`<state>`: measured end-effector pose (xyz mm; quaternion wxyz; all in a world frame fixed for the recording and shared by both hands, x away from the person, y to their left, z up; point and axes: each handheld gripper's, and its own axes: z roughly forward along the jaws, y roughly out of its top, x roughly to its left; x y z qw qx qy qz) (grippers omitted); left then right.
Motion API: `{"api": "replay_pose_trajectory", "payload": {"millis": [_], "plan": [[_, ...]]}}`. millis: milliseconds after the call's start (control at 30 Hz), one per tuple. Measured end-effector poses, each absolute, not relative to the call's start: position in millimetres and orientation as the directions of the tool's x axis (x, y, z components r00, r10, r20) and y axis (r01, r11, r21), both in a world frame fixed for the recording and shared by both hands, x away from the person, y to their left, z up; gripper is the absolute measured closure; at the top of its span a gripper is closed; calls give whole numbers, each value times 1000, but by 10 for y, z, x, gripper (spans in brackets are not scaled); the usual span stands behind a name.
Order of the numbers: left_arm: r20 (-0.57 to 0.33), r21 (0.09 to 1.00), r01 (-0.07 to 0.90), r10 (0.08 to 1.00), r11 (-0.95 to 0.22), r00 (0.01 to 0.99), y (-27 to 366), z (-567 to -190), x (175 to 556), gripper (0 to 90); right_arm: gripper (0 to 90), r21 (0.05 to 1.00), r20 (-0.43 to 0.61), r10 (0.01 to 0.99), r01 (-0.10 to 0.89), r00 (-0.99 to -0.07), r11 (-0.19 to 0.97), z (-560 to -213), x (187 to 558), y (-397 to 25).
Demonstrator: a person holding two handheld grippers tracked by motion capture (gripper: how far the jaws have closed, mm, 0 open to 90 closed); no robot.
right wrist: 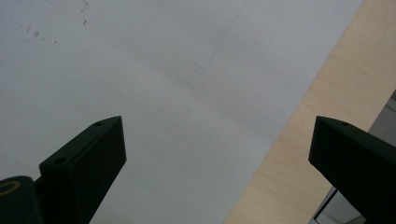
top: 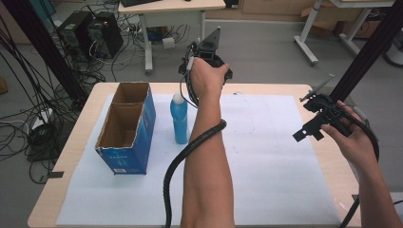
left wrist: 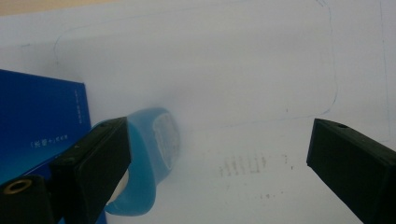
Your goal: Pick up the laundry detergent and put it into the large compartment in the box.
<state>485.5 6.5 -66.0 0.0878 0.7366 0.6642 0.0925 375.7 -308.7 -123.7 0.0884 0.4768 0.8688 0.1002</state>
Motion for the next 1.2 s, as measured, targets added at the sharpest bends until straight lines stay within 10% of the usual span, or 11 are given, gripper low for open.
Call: {"api": "replay_pose_trajectory", "payload": {"millis": [1200], "plan": [[67, 290, 956, 998, -32, 14, 459, -380, 4593, 68, 42, 246, -84, 843, 809, -531, 534, -1216, 3671, -2968]]}}
